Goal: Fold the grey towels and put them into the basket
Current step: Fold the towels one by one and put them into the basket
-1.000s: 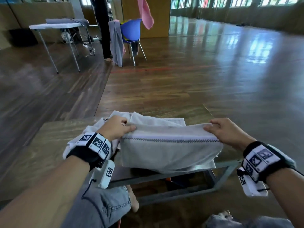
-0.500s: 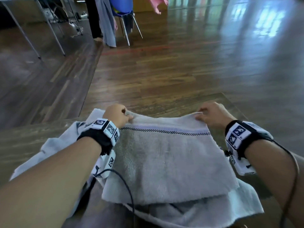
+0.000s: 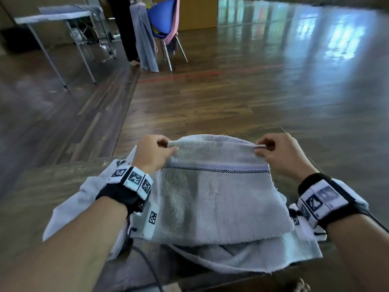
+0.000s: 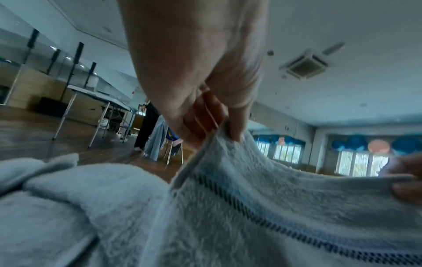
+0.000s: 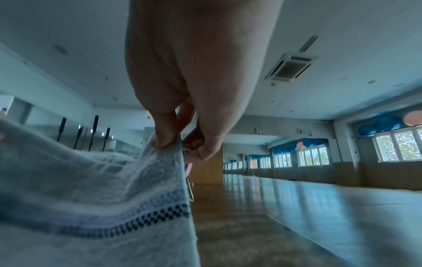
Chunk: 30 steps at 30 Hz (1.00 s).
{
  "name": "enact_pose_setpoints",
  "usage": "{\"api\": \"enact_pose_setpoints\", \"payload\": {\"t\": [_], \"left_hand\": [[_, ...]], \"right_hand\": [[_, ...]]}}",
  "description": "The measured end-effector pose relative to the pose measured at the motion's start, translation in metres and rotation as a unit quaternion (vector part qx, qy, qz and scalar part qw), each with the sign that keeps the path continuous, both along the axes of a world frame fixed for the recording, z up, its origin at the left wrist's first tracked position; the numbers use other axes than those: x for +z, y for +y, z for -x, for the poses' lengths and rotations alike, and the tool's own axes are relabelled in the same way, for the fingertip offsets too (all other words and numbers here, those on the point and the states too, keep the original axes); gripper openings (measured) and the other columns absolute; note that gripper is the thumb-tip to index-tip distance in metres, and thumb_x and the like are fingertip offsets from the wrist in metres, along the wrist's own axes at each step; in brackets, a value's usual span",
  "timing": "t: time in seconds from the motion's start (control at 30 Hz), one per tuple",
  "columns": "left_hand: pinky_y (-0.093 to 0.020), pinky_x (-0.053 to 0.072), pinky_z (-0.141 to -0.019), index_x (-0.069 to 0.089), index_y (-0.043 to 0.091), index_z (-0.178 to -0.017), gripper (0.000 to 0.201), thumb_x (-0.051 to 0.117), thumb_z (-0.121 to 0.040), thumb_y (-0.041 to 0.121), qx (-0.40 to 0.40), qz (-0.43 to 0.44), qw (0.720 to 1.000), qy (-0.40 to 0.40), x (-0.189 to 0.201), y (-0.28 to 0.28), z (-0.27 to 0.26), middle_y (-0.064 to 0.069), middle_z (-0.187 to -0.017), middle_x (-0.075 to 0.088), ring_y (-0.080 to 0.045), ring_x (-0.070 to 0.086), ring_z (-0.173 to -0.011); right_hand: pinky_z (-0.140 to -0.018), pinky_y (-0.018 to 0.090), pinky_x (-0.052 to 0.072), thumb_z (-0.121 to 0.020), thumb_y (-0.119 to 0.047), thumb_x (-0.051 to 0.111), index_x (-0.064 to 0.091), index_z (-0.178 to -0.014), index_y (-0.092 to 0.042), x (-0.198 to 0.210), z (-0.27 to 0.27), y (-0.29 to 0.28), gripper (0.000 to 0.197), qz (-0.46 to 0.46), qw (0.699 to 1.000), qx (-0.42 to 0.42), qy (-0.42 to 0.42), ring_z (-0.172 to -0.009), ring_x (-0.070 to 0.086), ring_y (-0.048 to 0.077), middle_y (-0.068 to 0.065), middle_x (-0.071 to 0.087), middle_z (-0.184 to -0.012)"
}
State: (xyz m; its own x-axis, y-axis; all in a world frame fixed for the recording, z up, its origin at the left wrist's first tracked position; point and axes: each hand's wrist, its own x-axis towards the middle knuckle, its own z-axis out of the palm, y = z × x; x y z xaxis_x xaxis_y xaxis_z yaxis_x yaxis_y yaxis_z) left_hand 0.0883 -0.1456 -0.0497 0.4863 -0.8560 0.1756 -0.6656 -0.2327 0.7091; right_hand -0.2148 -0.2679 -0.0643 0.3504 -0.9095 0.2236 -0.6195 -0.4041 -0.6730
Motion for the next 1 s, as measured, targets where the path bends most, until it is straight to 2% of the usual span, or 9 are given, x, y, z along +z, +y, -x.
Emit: {"api": "enact_pose_setpoints", "payload": {"t": [0.07, 0.17, 0.27, 0.4, 0.57, 0.67, 0.77, 0.93, 1.0], "left_hand": [[-0.02, 0.048, -0.05, 0.071, 0.015, -0.074, 0.013, 0.083, -0.077, 0.018, -0.057, -0.124, 0.99, 0.033, 0.01, 0.022, 0.001, 0.003, -0.063, 0.068, -0.01, 0.061, -0.054], [-0.024, 0.043, -0.055, 0.063, 0.018, -0.075, 0.026, 0.078, -0.074, 0.04, -0.087, -0.281, 0.953, -0.079, 0.017, 0.052, 0.017, 0.005, -0.071, 0.064, -0.011, 0.059, -0.061], [-0.035, 0.048, -0.082, 0.062, 0.026, -0.104, 0.042, 0.074, -0.074, 0.053, -0.067, -0.119, 0.983, -0.119, 0.018, 0.063, 0.055, 0.005, -0.104, 0.061, -0.015, 0.058, -0.097], [-0.031, 0.041, -0.105, 0.064, 0.018, -0.125, 0.035, 0.063, -0.09, 0.014, -0.24, 0.008, 0.97, -0.033, 0.015, 0.054, 0.113, 0.001, -0.125, 0.063, -0.013, 0.055, -0.12], [-0.043, 0.048, -0.095, 0.075, 0.022, -0.105, 0.016, 0.064, -0.094, 0.027, -0.248, 0.017, 0.967, -0.059, -0.006, 0.047, 0.147, 0.003, -0.102, 0.073, -0.019, 0.065, -0.1], [-0.04, 0.048, -0.09, 0.075, 0.019, -0.089, 0.019, 0.069, -0.089, 0.037, -0.21, -0.011, 0.976, -0.061, -0.01, 0.042, 0.151, 0.006, -0.08, 0.073, -0.015, 0.065, -0.08], [-0.026, 0.048, -0.069, 0.075, 0.016, -0.081, 0.014, 0.08, -0.081, 0.03, -0.224, -0.013, 0.974, 0.023, -0.002, 0.033, 0.149, 0.008, -0.072, 0.071, -0.005, 0.06, -0.065], [-0.026, 0.047, -0.061, 0.072, 0.003, -0.08, 0.031, 0.09, -0.069, 0.025, -0.188, 0.021, 0.964, 0.186, 0.005, 0.025, 0.151, -0.012, -0.076, 0.074, -0.011, 0.06, -0.064], [-0.018, 0.043, -0.053, 0.071, 0.005, -0.076, 0.027, 0.089, -0.071, 0.025, -0.172, 0.021, 0.964, 0.202, 0.006, 0.021, 0.154, 0.001, -0.064, 0.069, -0.005, 0.056, -0.056]], "right_hand": [[-0.061, 0.014, 0.047, -0.08, -0.014, 0.08, 0.072, -0.074, -0.027, 0.015, 0.01, 0.028, 0.017, 0.007, 0.999, 0.006, -0.033, -0.074, 0.068, 0.011, -0.009, 0.073, -0.072], [-0.057, 0.021, 0.049, -0.079, -0.016, 0.081, 0.072, -0.075, -0.03, 0.018, 0.019, 0.075, 0.018, 0.006, 0.998, 0.013, -0.067, -0.064, 0.065, 0.01, -0.011, 0.071, -0.067], [-0.058, 0.015, 0.046, -0.079, -0.012, 0.081, 0.072, -0.076, -0.029, 0.004, 0.021, 0.114, 0.019, 0.015, 0.996, 0.034, -0.084, -0.064, 0.063, 0.002, -0.017, 0.069, -0.069], [-0.065, 0.008, 0.046, -0.079, -0.004, 0.08, 0.073, -0.077, -0.028, -0.009, 0.014, 0.13, 0.025, 0.033, 0.993, 0.053, -0.098, -0.074, 0.065, -0.001, -0.017, 0.069, -0.078], [-0.075, 0.036, 0.058, -0.08, -0.004, 0.078, 0.081, -0.086, -0.02, -0.004, 0.021, 0.122, 0.017, 0.098, 0.987, 0.04, -0.124, -0.079, 0.068, 0.011, -0.006, 0.07, -0.086], [-0.074, 0.028, 0.056, -0.081, -0.003, 0.078, 0.081, -0.087, -0.018, -0.005, 0.023, 0.121, 0.017, 0.117, 0.985, 0.045, -0.12, -0.079, 0.067, 0.008, -0.005, 0.068, -0.087], [-0.072, 0.013, 0.05, -0.083, -0.004, 0.077, 0.081, -0.089, -0.016, -0.008, 0.027, 0.117, 0.014, 0.128, 0.983, 0.037, -0.126, -0.083, 0.066, 0.006, -0.002, 0.068, -0.092], [-0.073, -0.001, 0.043, -0.084, -0.004, 0.078, 0.08, -0.091, -0.015, -0.006, 0.036, 0.113, 0.013, 0.099, 0.976, 0.013, -0.193, -0.097, 0.061, -0.003, 0.0, 0.066, -0.103], [-0.073, 0.001, 0.045, -0.085, -0.003, 0.077, 0.079, -0.091, -0.018, -0.005, 0.038, 0.113, 0.016, 0.083, 0.978, 0.017, -0.193, -0.099, 0.061, -0.002, -0.002, 0.065, -0.105]]}}
